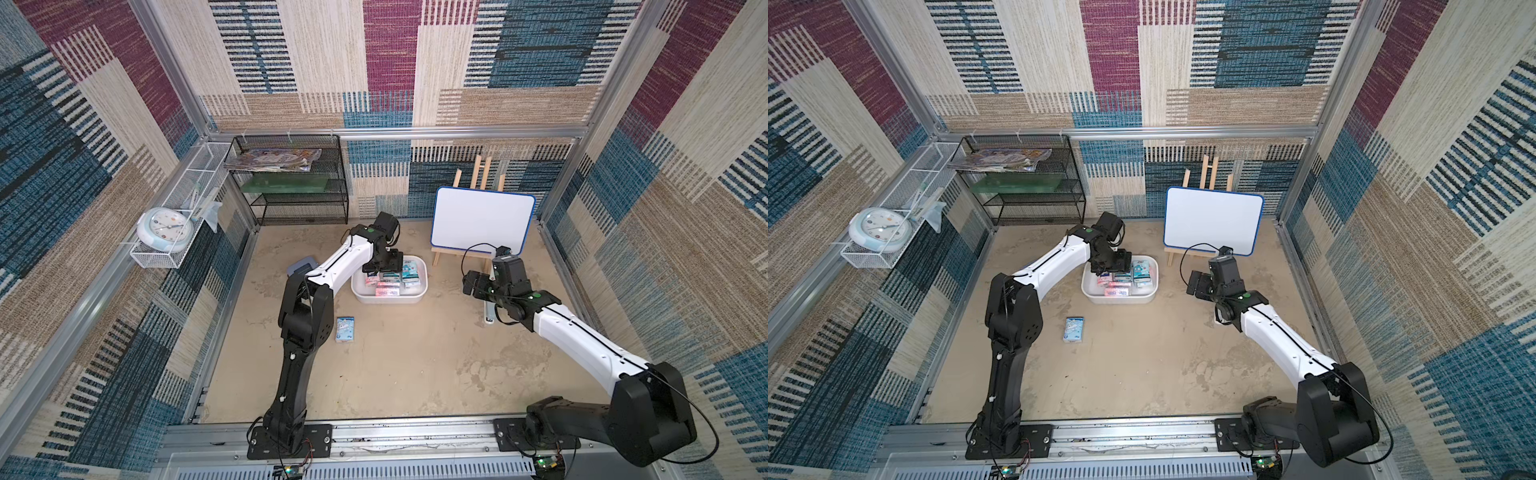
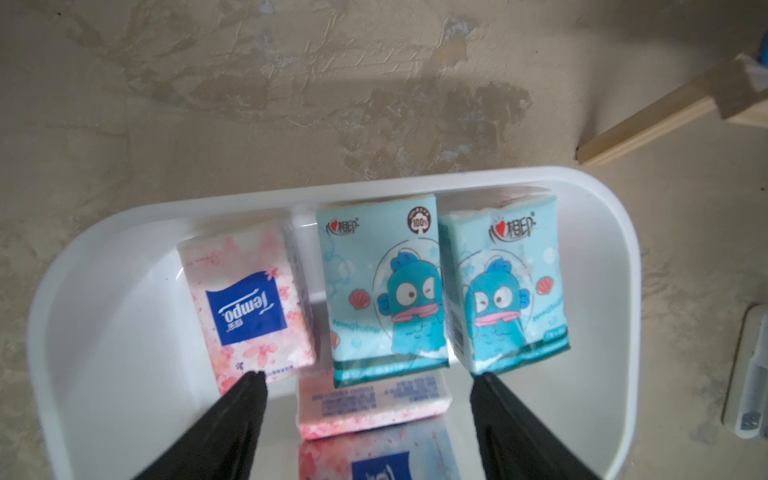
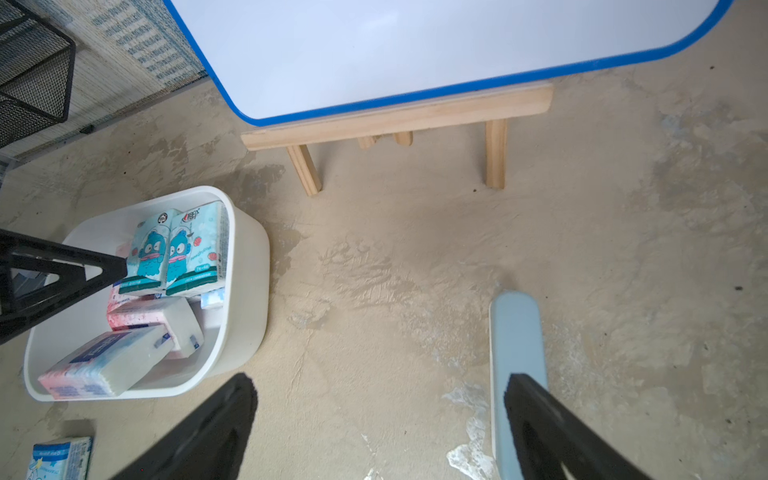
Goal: Take the pocket tissues out of the storage box
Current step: Pick up the pocket tissues from the storage box.
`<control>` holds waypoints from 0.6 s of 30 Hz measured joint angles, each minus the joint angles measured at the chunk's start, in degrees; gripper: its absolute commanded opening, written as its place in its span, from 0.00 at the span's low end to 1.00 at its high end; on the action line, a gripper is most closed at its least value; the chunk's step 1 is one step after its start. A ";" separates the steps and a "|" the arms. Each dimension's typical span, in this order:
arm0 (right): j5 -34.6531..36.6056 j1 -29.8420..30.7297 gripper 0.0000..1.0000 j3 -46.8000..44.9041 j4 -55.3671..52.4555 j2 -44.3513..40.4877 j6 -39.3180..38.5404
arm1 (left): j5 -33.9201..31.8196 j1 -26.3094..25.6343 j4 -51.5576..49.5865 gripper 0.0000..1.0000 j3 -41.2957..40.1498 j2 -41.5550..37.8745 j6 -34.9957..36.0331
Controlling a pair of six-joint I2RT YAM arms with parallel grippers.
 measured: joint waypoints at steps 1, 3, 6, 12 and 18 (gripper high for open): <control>0.00 -0.04 0.99 0.00 0.00 0.00 0.00 | 0.02 0.00 -0.07 0.80 0.52 0.46 0.00; 0.00 -0.22 0.99 0.00 0.02 0.00 -0.04 | 0.02 -0.17 -0.09 0.78 1.77 1.60 -0.02; 0.00 -0.55 0.99 0.00 0.02 0.00 -0.17 | 0.17 -0.35 -0.26 0.75 2.91 3.23 -0.07; -0.02 -1.05 0.99 0.00 0.02 0.00 -0.24 | 0.24 -0.55 -0.72 0.68 3.63 4.87 -0.22; -0.07 -1.42 0.99 0.00 0.04 0.00 -0.37 | 0.48 -0.57 -0.70 0.65 3.82 6.19 -0.20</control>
